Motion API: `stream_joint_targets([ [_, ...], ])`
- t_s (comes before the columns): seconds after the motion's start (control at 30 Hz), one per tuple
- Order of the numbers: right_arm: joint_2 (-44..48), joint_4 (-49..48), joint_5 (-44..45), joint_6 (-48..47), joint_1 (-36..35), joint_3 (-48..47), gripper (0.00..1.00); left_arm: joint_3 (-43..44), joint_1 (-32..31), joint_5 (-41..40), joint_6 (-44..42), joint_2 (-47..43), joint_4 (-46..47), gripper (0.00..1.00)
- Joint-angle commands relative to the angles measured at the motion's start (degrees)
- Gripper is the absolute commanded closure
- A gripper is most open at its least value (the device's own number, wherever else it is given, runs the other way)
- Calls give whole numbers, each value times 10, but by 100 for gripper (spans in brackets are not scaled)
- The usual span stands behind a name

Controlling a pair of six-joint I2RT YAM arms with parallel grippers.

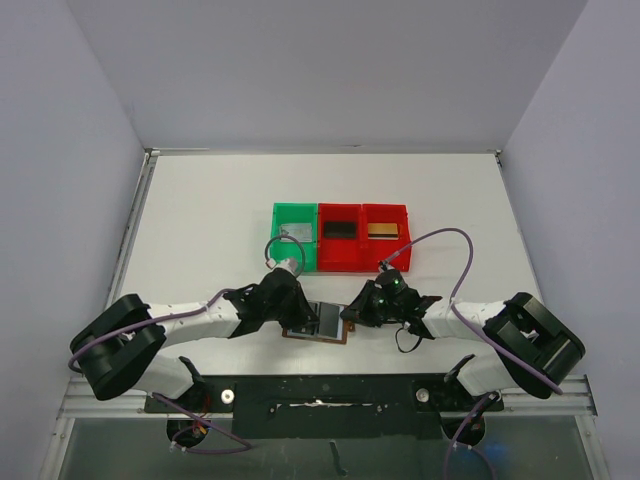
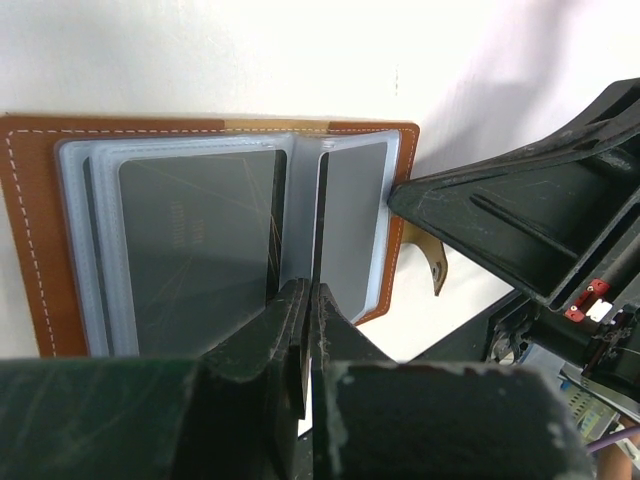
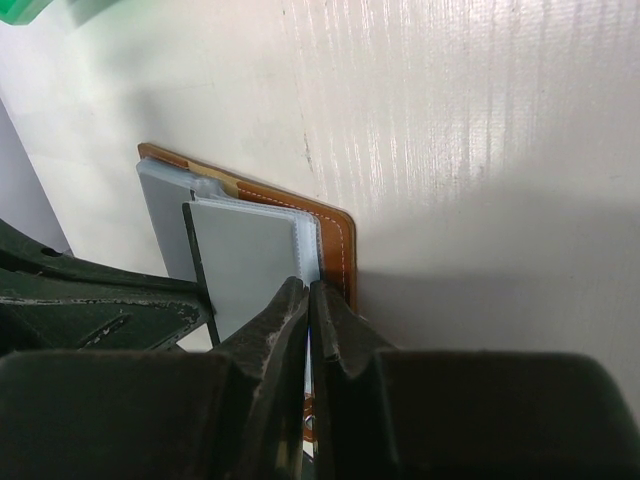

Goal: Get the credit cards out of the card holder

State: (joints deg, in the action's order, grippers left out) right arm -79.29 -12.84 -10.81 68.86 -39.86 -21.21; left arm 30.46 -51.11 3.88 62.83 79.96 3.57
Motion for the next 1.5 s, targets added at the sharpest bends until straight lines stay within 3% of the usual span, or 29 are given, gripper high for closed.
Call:
stream_joint_targets([
  [0.0, -19, 82, 37, -32, 5, 13, 96, -1, 6, -10, 4, -26, 5, 100],
  [0.53, 16, 117, 28, -83, 10, -27, 95, -1, 9, -20, 1, -36, -8, 100],
  [0.8, 57, 156, 2, -143, 7, -104, 87, 0, 9, -13, -1, -30, 2, 100],
  [0.97, 33, 135, -28, -152, -8, -138, 79, 3, 9, -9, -4, -29, 1, 100],
  [1.3, -38, 96, -32, -102, -23, -100, 79, 15, 9, -10, -15, -31, -20, 100],
  [1.47, -32, 146, 6, -102, -20, -97, 80, 32, 9, -18, -30, -34, -51, 100],
])
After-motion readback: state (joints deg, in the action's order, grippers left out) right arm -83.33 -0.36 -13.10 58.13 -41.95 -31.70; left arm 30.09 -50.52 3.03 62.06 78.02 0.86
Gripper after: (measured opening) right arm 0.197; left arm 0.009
